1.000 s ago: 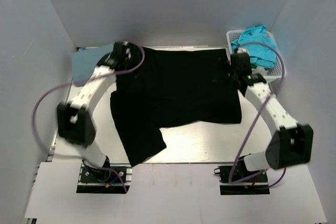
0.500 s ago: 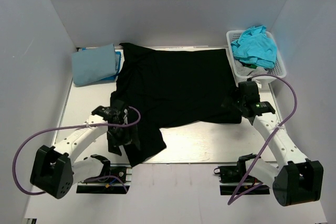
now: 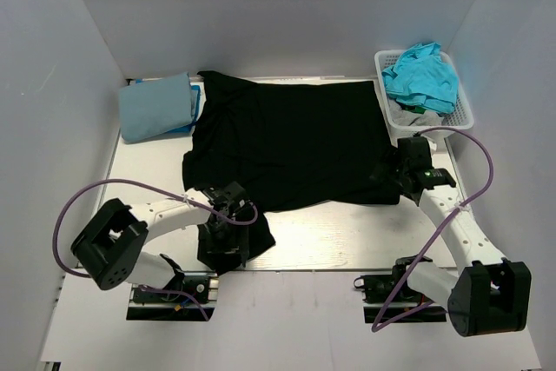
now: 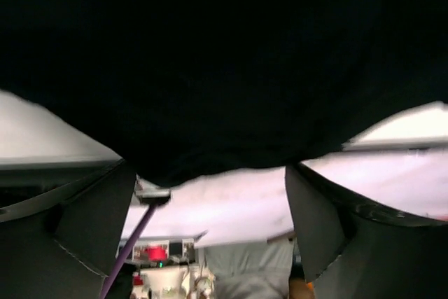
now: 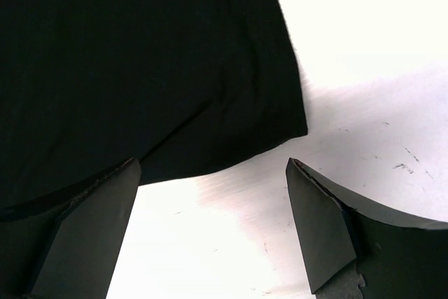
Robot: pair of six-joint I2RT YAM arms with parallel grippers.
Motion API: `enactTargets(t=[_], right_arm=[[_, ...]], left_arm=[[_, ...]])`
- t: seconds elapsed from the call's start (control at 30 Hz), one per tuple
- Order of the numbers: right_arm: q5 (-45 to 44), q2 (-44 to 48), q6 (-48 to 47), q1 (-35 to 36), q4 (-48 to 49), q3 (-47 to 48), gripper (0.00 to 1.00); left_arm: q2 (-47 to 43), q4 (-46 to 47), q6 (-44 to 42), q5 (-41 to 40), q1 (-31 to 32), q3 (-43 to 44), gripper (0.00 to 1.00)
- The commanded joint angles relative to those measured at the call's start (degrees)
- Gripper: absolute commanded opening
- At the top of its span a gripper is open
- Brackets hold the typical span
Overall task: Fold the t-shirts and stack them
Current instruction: Grap the side of the flattened tshirt closest away from the robot with both arms
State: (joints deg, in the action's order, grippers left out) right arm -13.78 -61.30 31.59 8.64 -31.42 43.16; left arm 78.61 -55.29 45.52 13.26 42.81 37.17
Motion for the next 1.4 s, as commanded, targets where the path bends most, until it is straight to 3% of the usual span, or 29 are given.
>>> enactTargets(t=[0.0,0.27,0.37,0.4,0.5,0.53,0.6,0.9,1.17,1.27,1.37], right_arm=[[-0.64,1.00,0.40,-0.91,-0.13,-1.06,0.90],[4.73,-0.14,-0.57,-2.93,0.57,-2.55,0.90],[3.68,0.39,0.31,-3.28,-0.13,-3.25,0.90],[3.67,0.56,1.18,-3.63,-0.48,-3.34,0.90],[2.62,0.74,1.98,-4.33,-1.80,-4.57,0.90],[2.27,0.39,2.07,-4.34,-2.06,-4.66,0.90],[2.35,-2.06,2.33,-5.13,-2.33,-5.01,0.90],[2.79,-10.50,7.25,-7.23,6.27,-6.50,0.74],[-2.48,-13.50,8.57,-7.85,9.97,-8.09,0.59],[0.06,-14.90,7.61,-7.85,10.51,-8.35,0.42],[-0.19,-13.77,7.17,-7.85,7.26,-8.00,0.12]], left_arm=[[0.32,2.64,2.47,-5.86,0.87,1.34,0.95],[-1.70,3.96,5.98,-10.70,-0.09,-2.19,0.79],[-1.70,4.57,5.99,-10.89,0.44,-2.19,0.55],[-1.70,5.79,5.99,-10.88,0.44,-2.19,0.42],[-3.10,7.73,5.03,-8.25,0.44,-2.19,0.29],[-3.11,7.74,5.02,-8.25,0.44,-2.19,0.12],[-3.11,7.74,5.02,-8.25,0.44,-1.67,0.00],[-4.25,7.74,3.97,-6.66,0.44,0.71,0.00],[-8.81,5.19,7.56,-6.14,0.44,-0.43,0.00],[-11.28,3.53,8.88,-4.82,0.44,-2.10,0.00],[-14.44,-0.59,10.98,-4.82,0.44,-2.10,0.00]])
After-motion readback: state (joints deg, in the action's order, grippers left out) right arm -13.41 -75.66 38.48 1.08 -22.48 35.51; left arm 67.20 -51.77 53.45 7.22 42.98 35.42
